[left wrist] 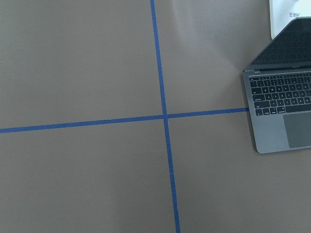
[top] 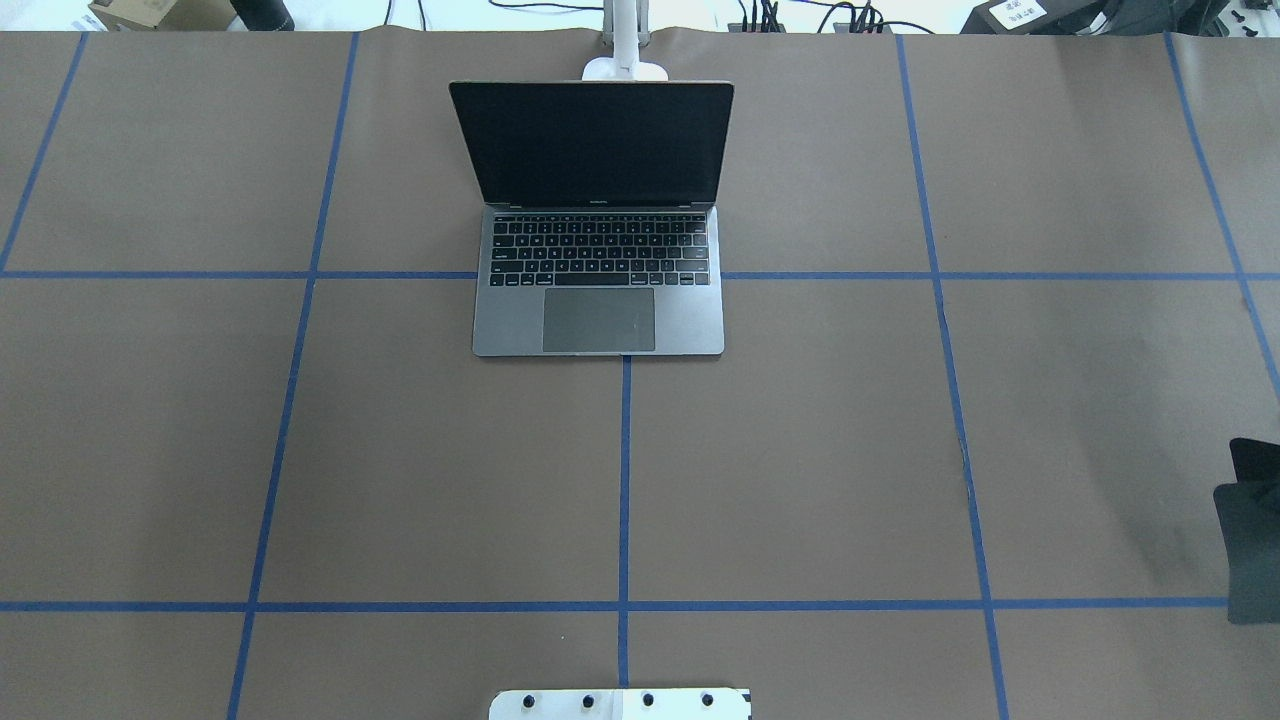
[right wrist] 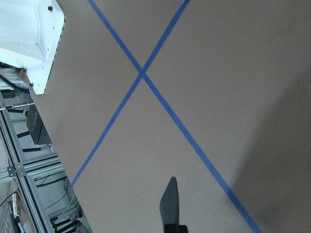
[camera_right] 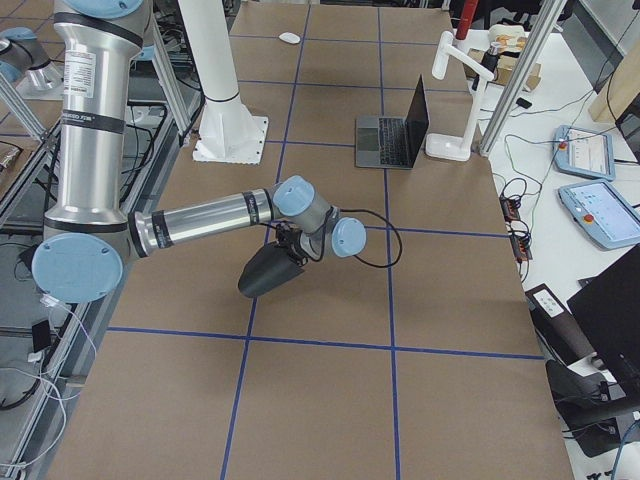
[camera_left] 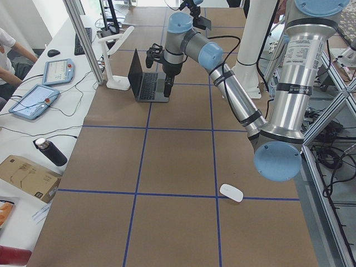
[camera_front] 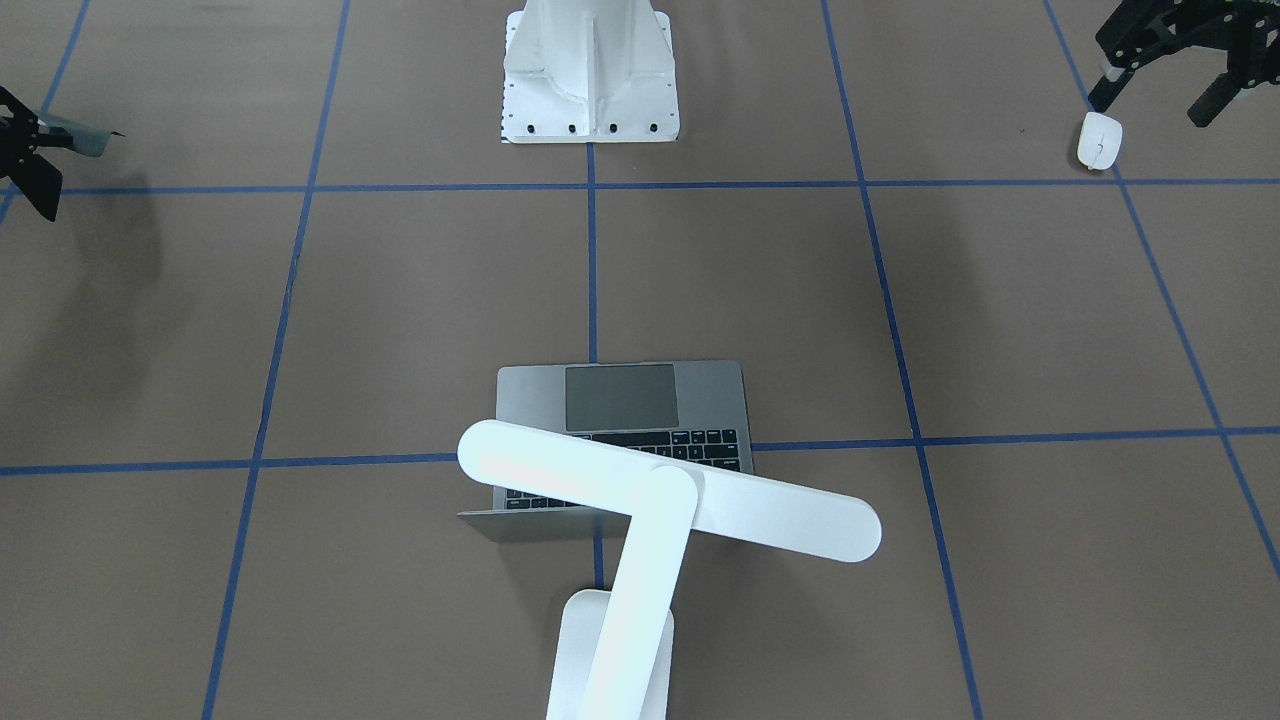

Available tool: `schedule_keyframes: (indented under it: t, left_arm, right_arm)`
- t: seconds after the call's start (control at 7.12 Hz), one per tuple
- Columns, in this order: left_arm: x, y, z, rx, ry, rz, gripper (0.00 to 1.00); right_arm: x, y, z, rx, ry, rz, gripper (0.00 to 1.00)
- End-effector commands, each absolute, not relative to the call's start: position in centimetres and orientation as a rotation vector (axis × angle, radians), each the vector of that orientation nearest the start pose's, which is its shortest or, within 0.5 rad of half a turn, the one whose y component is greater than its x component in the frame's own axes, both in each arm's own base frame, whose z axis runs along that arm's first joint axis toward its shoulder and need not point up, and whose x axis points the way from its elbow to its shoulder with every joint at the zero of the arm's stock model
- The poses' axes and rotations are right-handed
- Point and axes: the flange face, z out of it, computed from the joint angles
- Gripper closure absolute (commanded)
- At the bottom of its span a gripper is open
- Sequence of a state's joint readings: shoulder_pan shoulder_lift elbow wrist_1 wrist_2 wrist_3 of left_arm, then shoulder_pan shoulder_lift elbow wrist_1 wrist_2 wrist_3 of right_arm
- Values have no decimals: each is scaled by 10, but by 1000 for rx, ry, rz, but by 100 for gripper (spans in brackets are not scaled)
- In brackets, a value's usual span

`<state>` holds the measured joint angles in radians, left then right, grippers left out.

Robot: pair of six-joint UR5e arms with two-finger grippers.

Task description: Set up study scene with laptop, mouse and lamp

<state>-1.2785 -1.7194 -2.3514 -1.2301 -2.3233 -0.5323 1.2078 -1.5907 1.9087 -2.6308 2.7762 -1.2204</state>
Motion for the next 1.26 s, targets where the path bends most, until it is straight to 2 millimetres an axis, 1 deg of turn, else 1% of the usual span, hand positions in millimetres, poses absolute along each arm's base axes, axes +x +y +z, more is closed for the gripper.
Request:
schedule_keyframes:
  t: [0.0, 0.14, 0.42, 0.56, 0.7, 0.84, 0.98, 1.12]
  left_arm:
    - [60, -424, 281, 203, 886, -7, 0]
    - [61, -427, 286, 193, 883, -11, 0]
    - [63, -427, 286, 188, 887, -8, 0]
    - [66, -428, 286, 168, 914, 2, 0]
    - [67, -428, 286, 164, 919, 4, 0]
    - [67, -429, 287, 164, 919, 4, 0]
    - [67, -429, 287, 164, 919, 4, 0]
    - [67, -429, 287, 162, 918, 3, 0]
  right_arm:
    - [-129, -485, 491, -161, -1365, -788, 100]
    - [-139, -506, 492, -177, -1392, -721, 100]
    - [-157, -544, 473, -282, -1357, -566, 100]
    - [-166, -566, 483, -281, -1331, -523, 100]
    - [-186, -583, 494, -276, -1304, -494, 100]
    - [-200, -595, 502, -260, -1287, -464, 100]
    - [-215, -600, 500, -251, -1278, -443, 100]
    - [-242, -594, 494, -265, -1271, -456, 100]
